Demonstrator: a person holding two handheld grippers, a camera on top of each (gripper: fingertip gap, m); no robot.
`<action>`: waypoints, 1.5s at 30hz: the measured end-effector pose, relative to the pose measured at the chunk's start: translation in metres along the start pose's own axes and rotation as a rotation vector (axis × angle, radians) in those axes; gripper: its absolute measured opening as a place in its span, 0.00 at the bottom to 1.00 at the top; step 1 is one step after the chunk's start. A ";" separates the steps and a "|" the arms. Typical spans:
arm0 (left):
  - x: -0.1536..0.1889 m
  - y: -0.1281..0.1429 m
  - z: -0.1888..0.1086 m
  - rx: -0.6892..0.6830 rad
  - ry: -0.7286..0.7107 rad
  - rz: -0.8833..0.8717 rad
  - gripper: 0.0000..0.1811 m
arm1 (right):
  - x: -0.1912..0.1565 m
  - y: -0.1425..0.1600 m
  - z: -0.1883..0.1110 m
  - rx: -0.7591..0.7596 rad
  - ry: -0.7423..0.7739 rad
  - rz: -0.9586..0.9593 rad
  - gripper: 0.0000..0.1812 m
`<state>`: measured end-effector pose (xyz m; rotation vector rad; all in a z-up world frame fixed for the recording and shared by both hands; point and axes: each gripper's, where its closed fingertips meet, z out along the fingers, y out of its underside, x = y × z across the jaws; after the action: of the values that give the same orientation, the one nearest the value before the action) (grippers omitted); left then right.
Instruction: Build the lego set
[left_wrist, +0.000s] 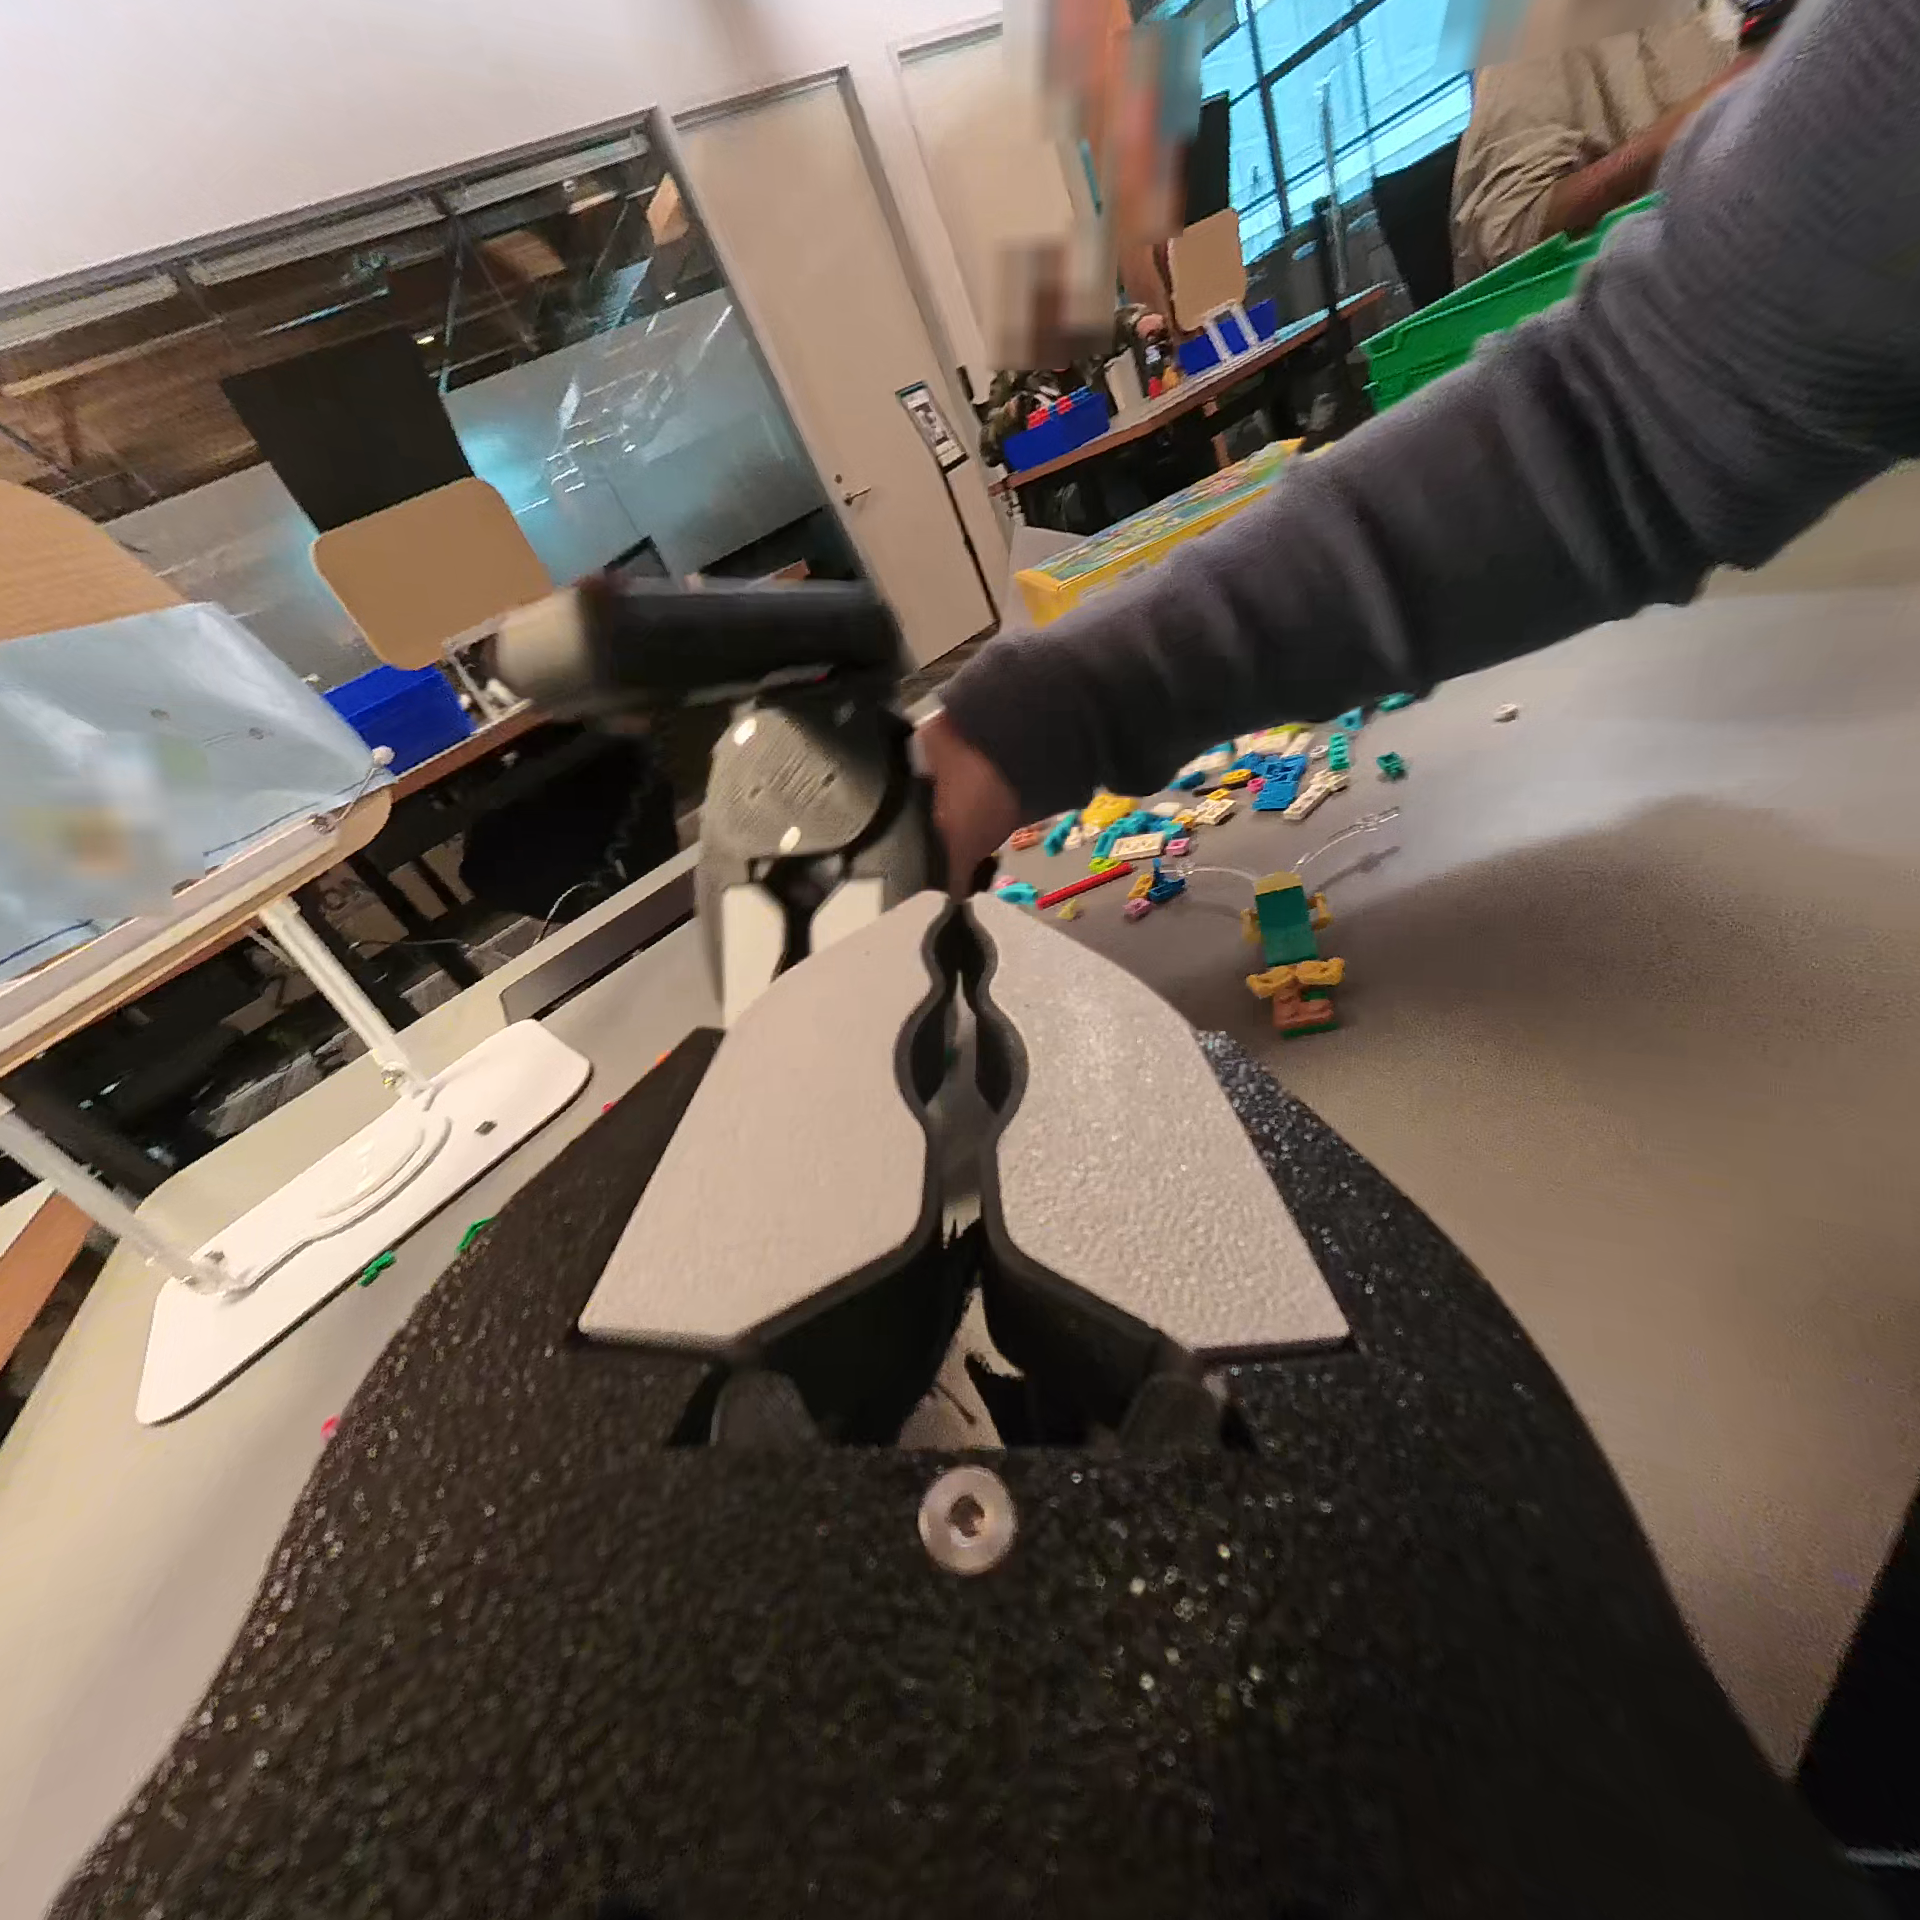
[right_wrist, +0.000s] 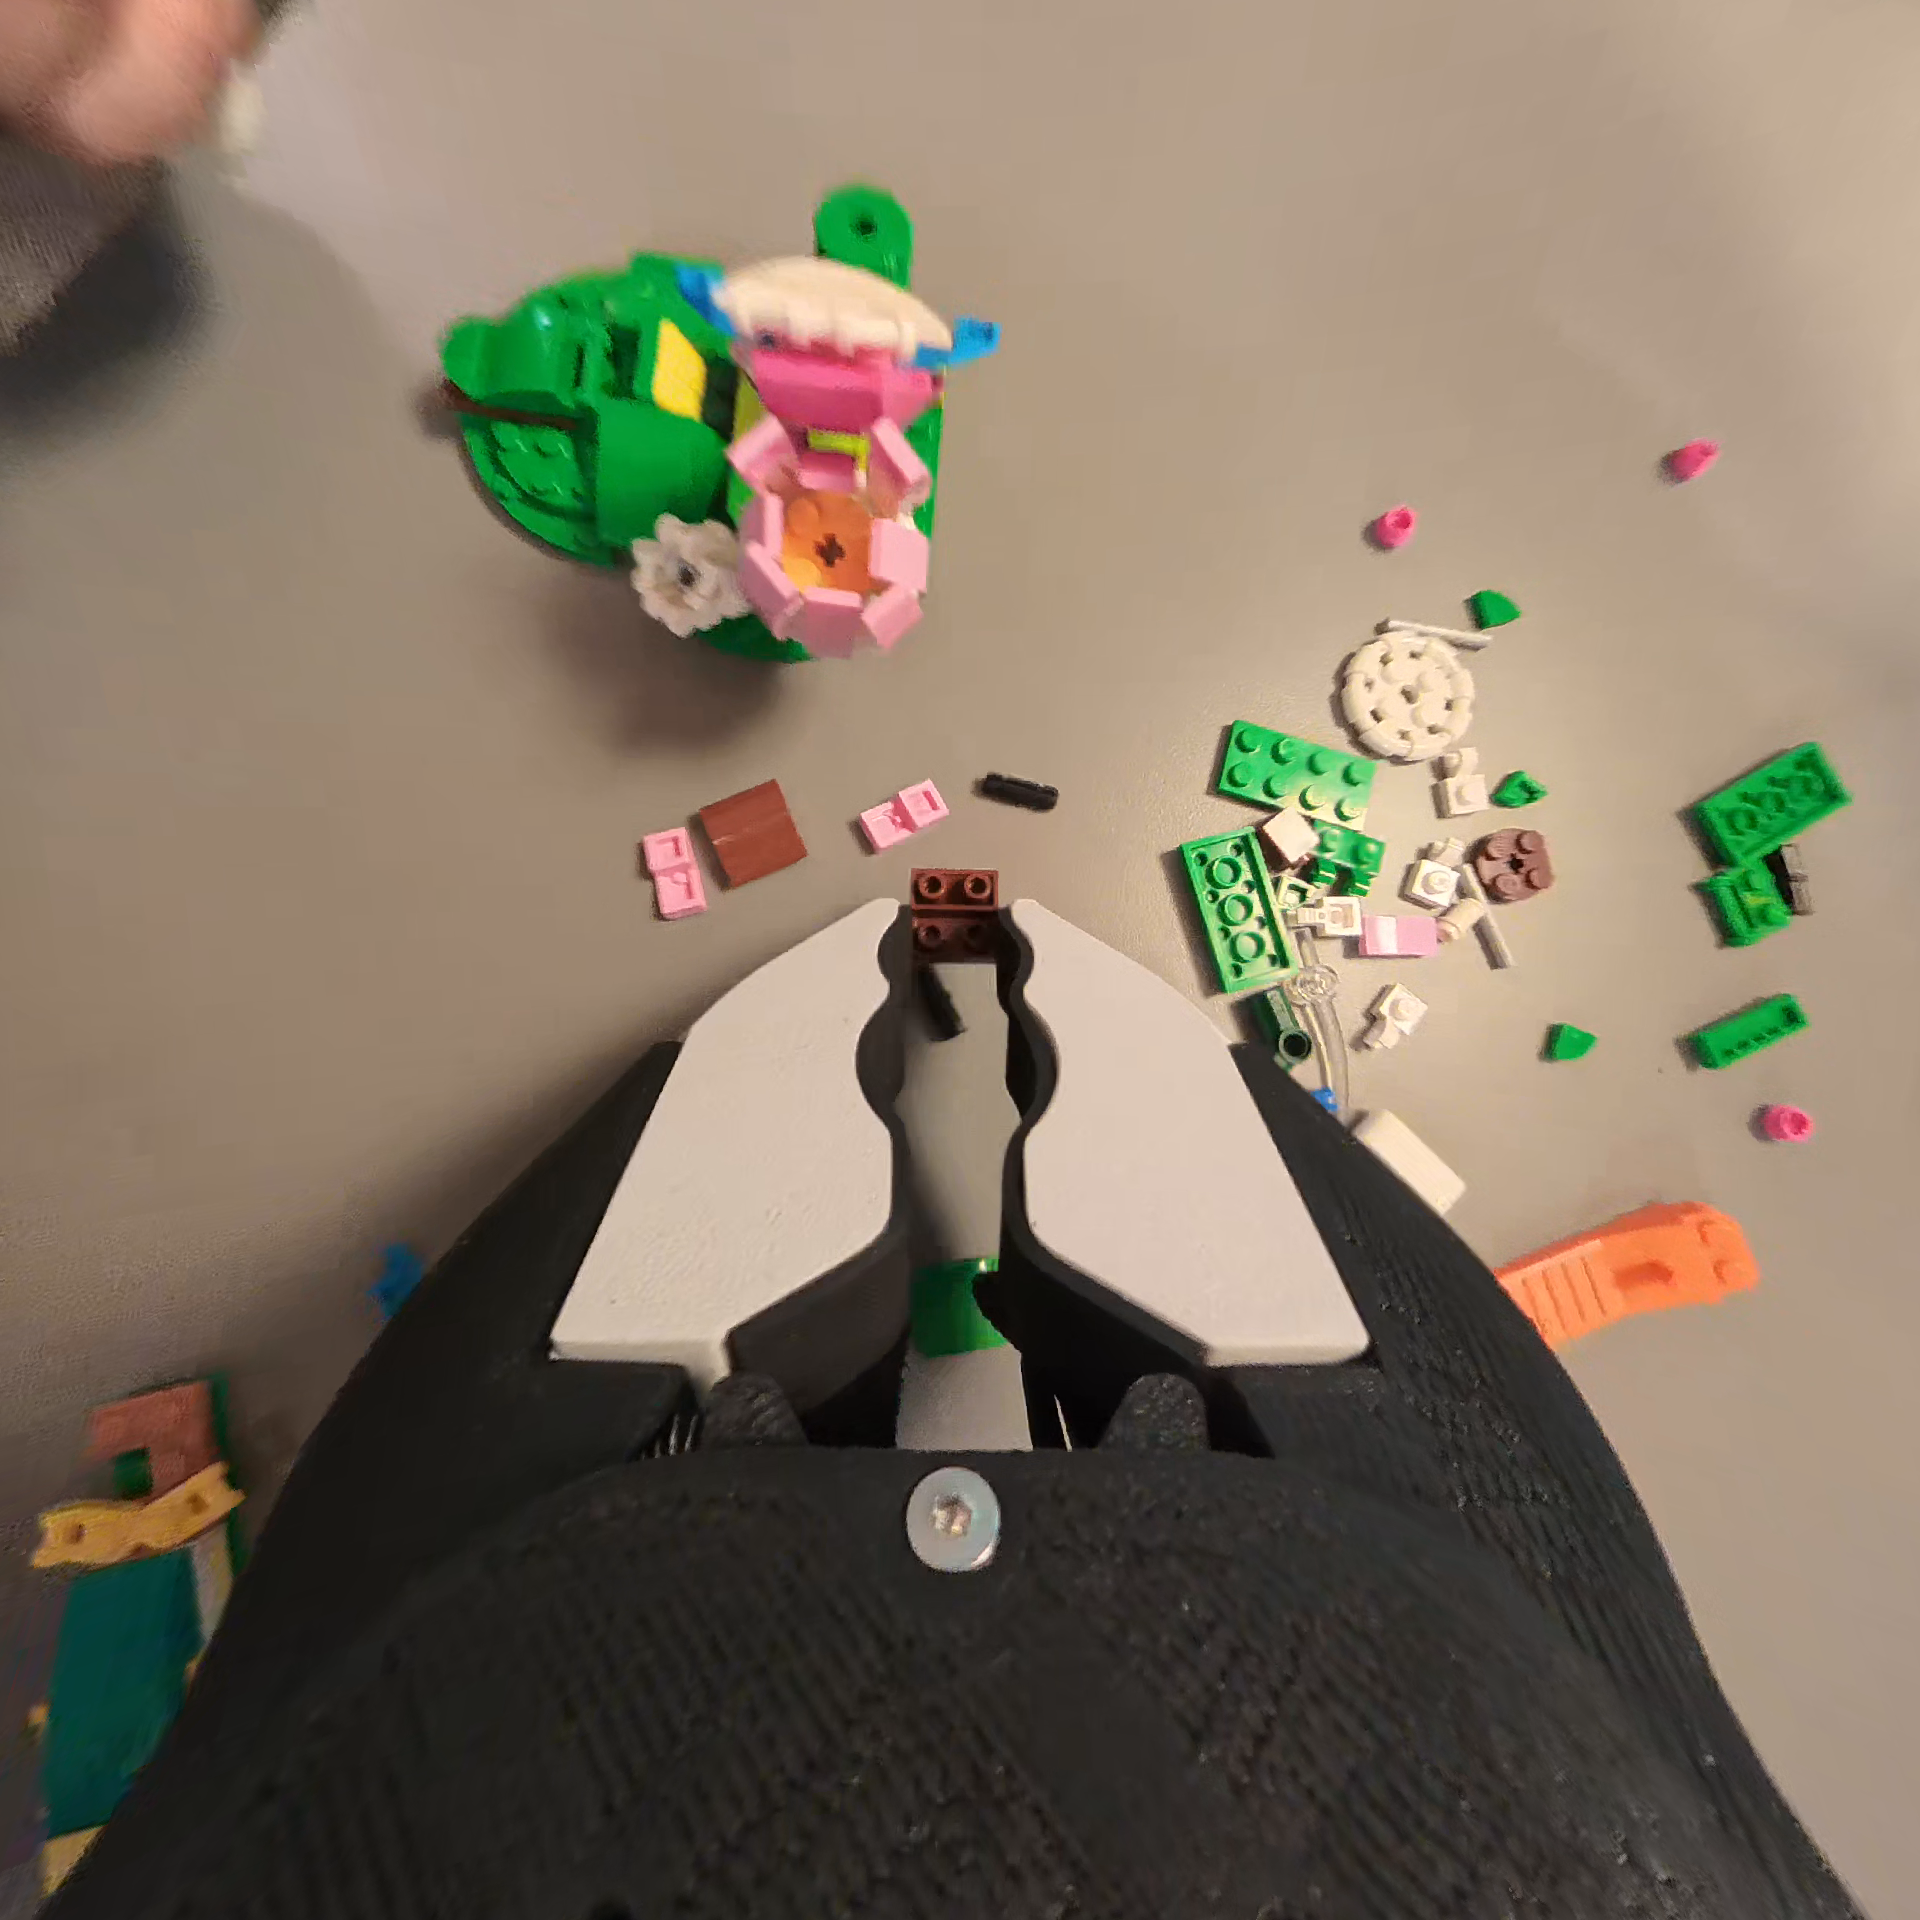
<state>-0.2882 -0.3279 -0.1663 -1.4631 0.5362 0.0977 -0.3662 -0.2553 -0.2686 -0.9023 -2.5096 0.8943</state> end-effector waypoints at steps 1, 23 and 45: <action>-0.003 0.001 0.000 -0.007 -0.018 0.004 0.00 | -0.002 -0.004 -0.009 0.047 0.026 0.007 0.07; -0.088 -0.091 0.035 0.128 -0.295 -0.341 0.30 | -0.034 -0.129 -0.183 0.471 1.079 -0.602 0.07; -0.049 -0.101 0.044 0.181 0.031 -0.549 0.12 | -0.065 -0.130 -0.194 0.496 0.966 -0.772 0.07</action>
<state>-0.2801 -0.2857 -0.0539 -1.3877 0.1481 -0.3974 -0.2818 -0.2895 -0.0437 -0.0807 -1.4647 0.5522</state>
